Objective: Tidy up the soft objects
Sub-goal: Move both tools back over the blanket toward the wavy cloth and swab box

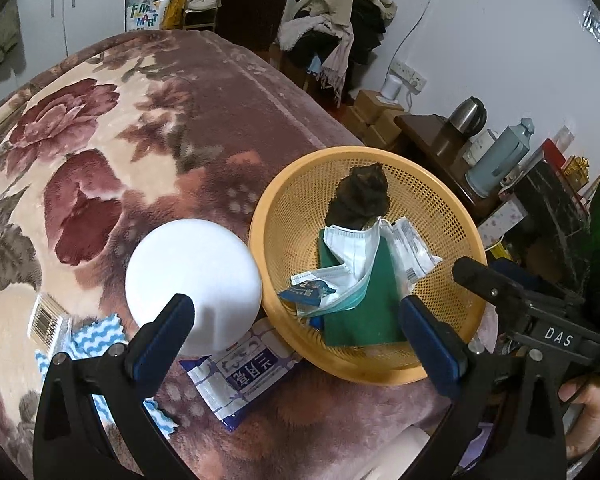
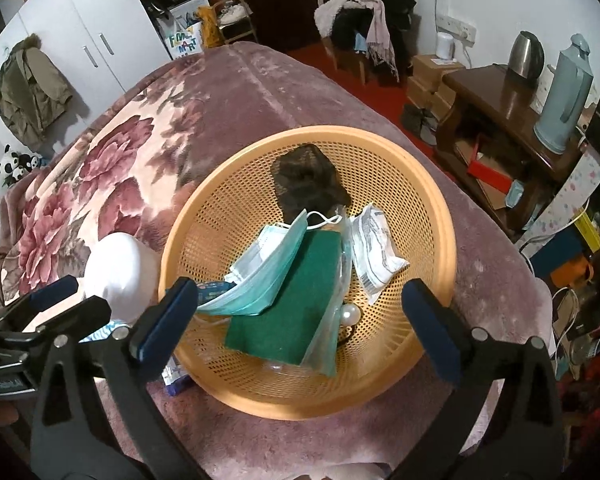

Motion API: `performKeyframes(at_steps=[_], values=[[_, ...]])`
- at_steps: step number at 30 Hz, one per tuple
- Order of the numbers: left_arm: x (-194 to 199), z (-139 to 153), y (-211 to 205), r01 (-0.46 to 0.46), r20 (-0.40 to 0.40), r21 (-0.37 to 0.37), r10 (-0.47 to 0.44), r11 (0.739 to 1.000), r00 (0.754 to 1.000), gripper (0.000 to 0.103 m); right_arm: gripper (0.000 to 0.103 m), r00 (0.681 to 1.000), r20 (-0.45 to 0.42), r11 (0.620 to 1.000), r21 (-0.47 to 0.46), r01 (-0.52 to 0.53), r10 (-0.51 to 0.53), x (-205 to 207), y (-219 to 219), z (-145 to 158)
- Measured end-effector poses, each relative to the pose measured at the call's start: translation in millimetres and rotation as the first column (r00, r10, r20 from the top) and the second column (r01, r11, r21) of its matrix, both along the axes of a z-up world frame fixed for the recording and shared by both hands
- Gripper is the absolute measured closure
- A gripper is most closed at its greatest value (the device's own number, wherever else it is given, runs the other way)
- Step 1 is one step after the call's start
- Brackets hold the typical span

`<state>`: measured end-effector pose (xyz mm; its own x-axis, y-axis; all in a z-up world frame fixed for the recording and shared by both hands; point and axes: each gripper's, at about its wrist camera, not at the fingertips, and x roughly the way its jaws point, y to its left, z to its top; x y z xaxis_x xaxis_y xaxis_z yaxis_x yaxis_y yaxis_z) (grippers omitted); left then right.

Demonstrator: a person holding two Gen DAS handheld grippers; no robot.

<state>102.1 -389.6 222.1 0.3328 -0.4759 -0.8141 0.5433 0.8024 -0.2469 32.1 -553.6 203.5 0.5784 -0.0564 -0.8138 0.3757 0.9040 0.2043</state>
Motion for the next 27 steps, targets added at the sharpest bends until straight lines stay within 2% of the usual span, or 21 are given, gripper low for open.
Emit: performKeyframes(at_steps=[15, 27], values=[[11, 7, 44, -0.065, 0.001, -0.037, 0.065, 0.997, 0.998, 0.001, 0.0, 0.999, -0.001, 0.998, -0.04, -0.054, 0.054, 15, 36, 11], [29, 3, 103, -0.145, -0.016, -0.067, 0.144, 0.987, 0.989, 0.001, 0.0, 0.989, -0.024, 0.986, -0.08, -0.145, 0.144, 42, 94, 13]])
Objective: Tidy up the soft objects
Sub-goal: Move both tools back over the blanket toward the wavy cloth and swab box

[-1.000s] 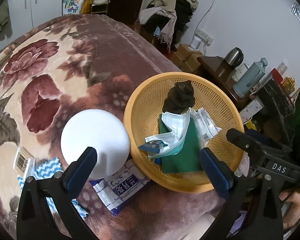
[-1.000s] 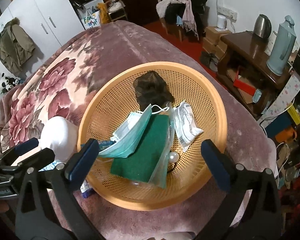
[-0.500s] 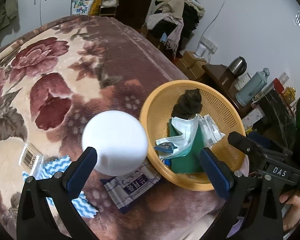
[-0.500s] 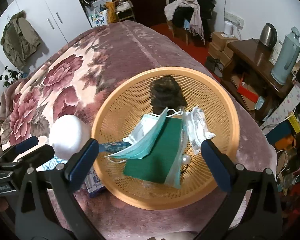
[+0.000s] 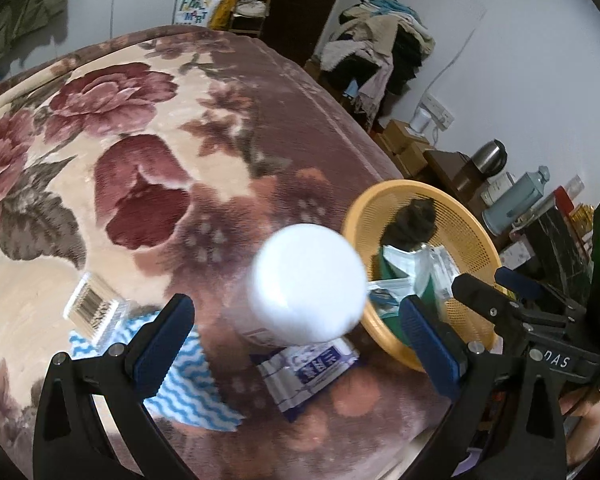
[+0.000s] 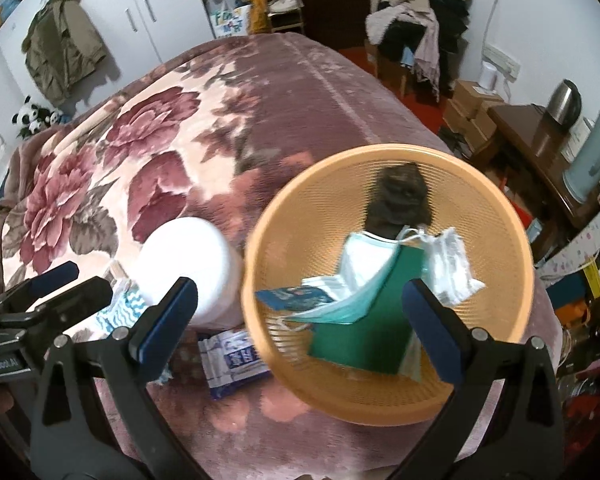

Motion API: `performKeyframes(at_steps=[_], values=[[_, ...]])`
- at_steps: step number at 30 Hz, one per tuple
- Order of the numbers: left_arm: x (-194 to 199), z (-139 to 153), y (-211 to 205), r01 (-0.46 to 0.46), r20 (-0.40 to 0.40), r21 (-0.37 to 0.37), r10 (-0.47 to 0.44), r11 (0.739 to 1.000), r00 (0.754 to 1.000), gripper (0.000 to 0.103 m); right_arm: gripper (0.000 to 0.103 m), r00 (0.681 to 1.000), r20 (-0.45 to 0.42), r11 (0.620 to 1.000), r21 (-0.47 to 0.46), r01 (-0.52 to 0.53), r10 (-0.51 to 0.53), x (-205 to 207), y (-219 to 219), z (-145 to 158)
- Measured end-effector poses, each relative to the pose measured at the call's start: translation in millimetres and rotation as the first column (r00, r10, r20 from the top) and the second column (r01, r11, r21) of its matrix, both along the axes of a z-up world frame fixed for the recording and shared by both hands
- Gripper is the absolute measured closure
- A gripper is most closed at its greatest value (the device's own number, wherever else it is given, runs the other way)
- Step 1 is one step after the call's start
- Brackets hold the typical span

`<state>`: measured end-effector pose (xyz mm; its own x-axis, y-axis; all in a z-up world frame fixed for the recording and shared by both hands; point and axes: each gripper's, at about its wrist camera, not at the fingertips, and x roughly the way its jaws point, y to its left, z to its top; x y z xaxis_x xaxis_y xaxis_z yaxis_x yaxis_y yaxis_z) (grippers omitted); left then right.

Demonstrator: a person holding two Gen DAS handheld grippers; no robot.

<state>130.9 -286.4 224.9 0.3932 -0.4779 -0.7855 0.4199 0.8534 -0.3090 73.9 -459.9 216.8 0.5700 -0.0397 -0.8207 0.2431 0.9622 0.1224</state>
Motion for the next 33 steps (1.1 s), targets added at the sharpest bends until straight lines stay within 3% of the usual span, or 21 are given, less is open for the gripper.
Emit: performKeyframes(at_steps=[33], values=[[23, -42, 164, -0.22, -0.077, -0.053, 0.216, 0.974, 0.973, 0.001, 0.0, 0.968, -0.075, 0.965, -0.087, -0.247, 0.241, 49, 154, -18]])
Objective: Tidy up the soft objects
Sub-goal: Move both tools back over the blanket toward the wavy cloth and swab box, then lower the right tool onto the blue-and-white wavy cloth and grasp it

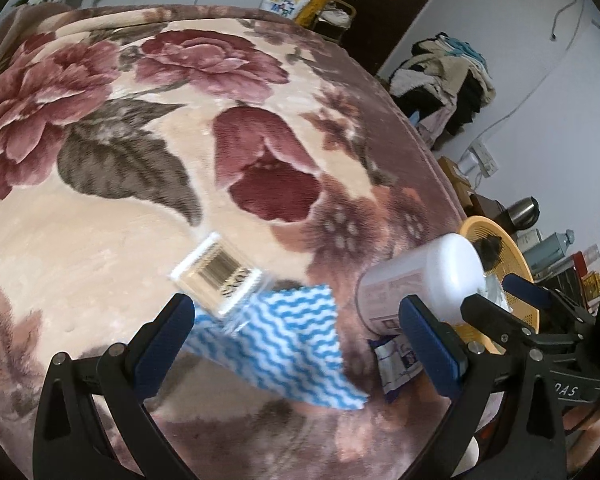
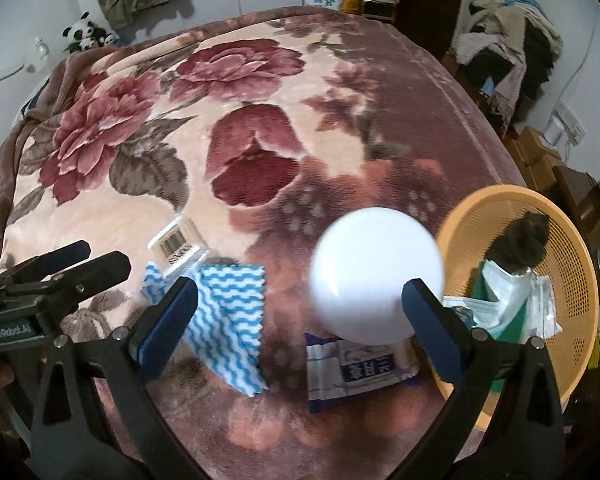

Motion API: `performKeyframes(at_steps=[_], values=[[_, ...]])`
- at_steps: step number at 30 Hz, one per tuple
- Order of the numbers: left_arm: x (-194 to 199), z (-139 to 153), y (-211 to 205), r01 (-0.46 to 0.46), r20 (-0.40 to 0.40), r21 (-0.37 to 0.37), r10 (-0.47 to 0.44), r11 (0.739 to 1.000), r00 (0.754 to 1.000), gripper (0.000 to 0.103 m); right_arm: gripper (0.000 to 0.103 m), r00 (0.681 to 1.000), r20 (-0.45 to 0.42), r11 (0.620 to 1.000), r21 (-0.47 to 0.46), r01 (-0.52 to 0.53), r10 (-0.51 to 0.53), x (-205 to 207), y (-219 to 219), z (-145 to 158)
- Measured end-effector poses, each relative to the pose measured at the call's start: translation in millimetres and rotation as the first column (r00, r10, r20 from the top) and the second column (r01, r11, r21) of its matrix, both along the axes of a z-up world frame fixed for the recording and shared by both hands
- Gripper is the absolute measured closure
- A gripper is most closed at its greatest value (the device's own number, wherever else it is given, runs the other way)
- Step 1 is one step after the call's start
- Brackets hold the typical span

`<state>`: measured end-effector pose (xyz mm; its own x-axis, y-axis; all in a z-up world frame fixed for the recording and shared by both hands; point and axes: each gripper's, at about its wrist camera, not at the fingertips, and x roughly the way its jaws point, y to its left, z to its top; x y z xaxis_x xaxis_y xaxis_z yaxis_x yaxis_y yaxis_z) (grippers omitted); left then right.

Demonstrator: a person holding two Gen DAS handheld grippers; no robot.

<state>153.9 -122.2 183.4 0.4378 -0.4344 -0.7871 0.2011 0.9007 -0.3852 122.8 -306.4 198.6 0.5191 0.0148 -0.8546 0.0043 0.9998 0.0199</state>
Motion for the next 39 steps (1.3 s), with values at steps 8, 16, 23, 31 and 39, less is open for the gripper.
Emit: performKeyframes(at_steps=[8, 16, 23, 31, 39], values=[[1, -17, 39, -0.061, -0.024, 0.003, 0.061, 0.998, 0.998, 0.001, 0.0, 0.999, -0.017, 0.999, -0.01, -0.052, 0.052, 9, 33, -10], [2, -37, 61, -0.09, -0.058, 0.012, 0.09, 0.996, 0.994, 0.001, 0.0, 0.993, -0.052, 0.994, -0.008, -0.105, 0.104, 15, 59, -28], [2, -59, 77, -0.109, -0.091, 0.032, 0.112, 0.994, 0.99, 0.001, 0.0, 0.986, -0.086, 0.99, -0.006, -0.141, 0.14, 20, 76, -47], [2, -86, 101, -0.147, -0.131, 0.053, 0.153, 0.988, 0.98, 0.001, 0.0, 0.971, -0.153, 0.983, 0.012, -0.183, 0.183, 27, 93, -85], [6, -113, 111, -0.16, -0.173, 0.079, 0.172, 0.984, 0.97, 0.001, 0.0, 0.953, -0.218, 0.978, 0.039, -0.206, 0.21, 34, 103, -120]])
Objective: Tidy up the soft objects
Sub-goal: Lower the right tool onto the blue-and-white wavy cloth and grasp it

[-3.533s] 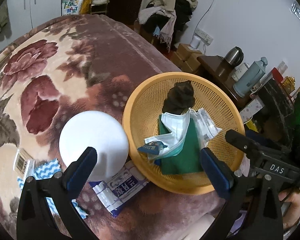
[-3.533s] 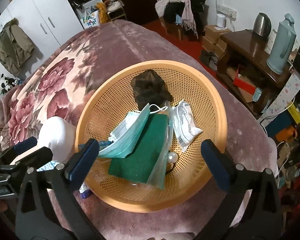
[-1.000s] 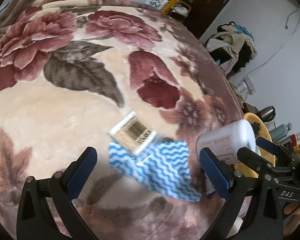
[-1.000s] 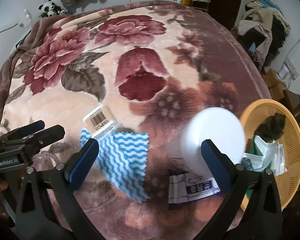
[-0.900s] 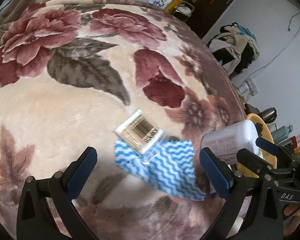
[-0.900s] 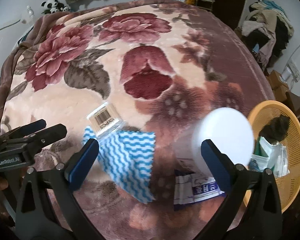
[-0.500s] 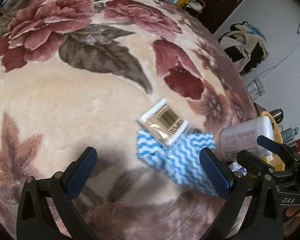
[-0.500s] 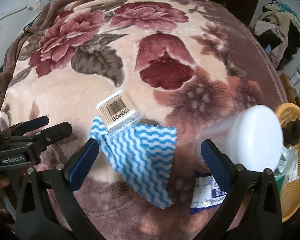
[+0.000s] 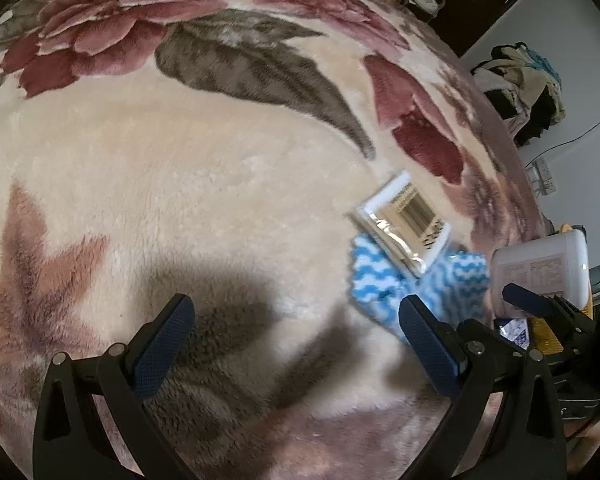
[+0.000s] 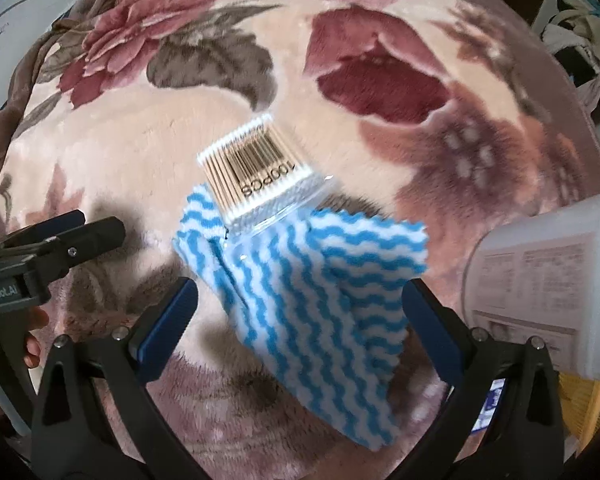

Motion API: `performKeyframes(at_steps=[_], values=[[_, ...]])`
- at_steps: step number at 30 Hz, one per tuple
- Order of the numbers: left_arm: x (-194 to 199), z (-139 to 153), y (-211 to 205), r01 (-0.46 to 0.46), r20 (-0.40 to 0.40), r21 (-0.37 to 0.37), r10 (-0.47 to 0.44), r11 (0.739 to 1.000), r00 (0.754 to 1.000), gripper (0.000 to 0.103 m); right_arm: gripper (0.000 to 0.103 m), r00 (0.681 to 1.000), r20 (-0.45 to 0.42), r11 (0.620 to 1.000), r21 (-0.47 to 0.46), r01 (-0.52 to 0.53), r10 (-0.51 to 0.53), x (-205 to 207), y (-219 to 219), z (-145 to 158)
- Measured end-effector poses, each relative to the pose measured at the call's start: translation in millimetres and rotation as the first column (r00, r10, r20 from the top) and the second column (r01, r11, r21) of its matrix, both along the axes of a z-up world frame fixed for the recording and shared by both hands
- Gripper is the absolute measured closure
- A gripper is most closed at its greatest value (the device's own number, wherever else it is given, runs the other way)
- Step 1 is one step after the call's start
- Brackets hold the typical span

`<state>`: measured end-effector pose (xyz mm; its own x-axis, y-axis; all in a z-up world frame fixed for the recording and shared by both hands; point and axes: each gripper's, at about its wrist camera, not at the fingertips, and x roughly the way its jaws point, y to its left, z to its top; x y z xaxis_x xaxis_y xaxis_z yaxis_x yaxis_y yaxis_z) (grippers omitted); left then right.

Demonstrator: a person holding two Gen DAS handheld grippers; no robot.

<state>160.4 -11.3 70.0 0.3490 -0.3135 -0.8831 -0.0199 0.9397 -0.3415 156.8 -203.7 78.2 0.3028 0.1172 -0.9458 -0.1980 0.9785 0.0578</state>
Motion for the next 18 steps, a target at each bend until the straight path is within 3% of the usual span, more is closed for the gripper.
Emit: performKeyframes(at_steps=[11, 18], values=[[6, -30, 4, -0.007, -0.048, -0.003, 0.007, 1.0, 0.999, 0.001, 0.0, 0.998, -0.058, 0.999, 0.006, -0.032, 0.032, 6, 10, -30], [4, -36, 9, -0.007, -0.054, -0.004, 0.007, 1.0, 0.999, 0.001, 0.0, 0.994, -0.057, 0.993, -0.066, -0.099, 0.096, 1, 27, -45]])
